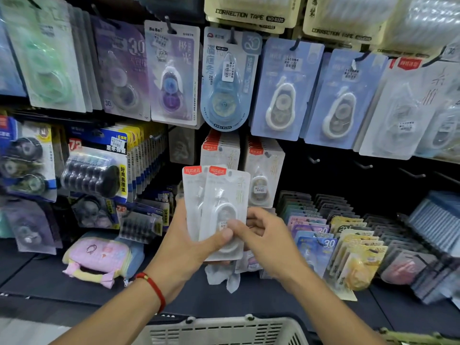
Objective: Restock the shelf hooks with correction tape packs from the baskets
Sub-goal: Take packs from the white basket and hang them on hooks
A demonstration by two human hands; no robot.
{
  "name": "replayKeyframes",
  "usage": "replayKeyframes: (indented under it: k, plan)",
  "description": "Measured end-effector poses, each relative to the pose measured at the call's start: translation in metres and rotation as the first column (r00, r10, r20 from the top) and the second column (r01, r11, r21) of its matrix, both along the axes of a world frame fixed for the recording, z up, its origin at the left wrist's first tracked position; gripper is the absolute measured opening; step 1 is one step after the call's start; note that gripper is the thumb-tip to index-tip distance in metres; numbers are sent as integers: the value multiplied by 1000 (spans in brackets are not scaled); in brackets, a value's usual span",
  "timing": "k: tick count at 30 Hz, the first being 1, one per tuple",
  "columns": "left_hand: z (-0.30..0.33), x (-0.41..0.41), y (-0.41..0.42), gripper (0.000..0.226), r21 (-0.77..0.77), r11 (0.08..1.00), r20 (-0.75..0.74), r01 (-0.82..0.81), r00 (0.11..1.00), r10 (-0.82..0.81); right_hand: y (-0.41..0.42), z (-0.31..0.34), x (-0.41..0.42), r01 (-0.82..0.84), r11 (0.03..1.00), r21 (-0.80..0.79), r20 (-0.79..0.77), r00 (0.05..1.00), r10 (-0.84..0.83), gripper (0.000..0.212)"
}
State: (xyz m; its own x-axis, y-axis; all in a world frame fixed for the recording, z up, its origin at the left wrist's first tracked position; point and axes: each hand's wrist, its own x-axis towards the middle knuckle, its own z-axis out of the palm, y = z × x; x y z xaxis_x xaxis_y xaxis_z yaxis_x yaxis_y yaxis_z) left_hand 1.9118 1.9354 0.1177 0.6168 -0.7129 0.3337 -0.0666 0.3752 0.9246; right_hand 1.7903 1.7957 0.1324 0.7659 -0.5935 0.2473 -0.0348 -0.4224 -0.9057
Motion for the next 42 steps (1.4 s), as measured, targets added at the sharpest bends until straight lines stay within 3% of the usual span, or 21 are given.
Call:
replayKeyframes:
  k: [4, 6, 18, 25, 29, 31, 33, 36, 39, 42]
  plan:
    - [-1, 3, -1, 58, 38, 998, -106, -42, 993, 46, -17, -1, -2, 207, 975, 78, 182, 959, -218, 19]
    - [-5, 8, 0, 57, 64, 995, -91, -79, 992, 85, -25, 0, -4, 284, 956, 68, 240, 926, -292, 14]
    - [-8, 8, 0, 61, 71, 991, -12, -115, 993, 116, -41, 6, 3, 292, 946, 143, 301, 897, -322, 33]
    - [-6, 6, -2, 57, 53, 988, -39, -144, 988, 146, -41, 8, -3, 330, 943, 48, 267, 905, -331, 44]
    - [-4, 1, -3, 56, 49, 990, -39, -132, 990, 134, -46, 3, -5, 404, 913, -63, 39, 915, -402, 60]
    - [-4, -3, -3, 49, 44, 995, -63, -88, 994, 91, -43, 0, -8, 409, 898, -160, -2, 910, -415, 51]
    - [-4, -9, -5, 42, 31, 999, -107, -5, 994, 9, -36, 0, -11, 281, 957, -74, 44, 960, -278, 25]
    - [-4, -19, -10, 42, 29, 994, -150, 106, 984, -100, -21, -8, -13, 56, 996, 77, 60, 996, -60, 13]
    - [-5, -29, -22, 47, 51, 983, -180, 174, 970, -163, -21, -15, -22, 64, 987, 146, 107, 991, -80, 11]
    - [-4, -39, -42, 53, 150, 976, -116, 161, 983, -144, -33, -15, -36, 159, 966, 205, 189, 962, -199, 15]
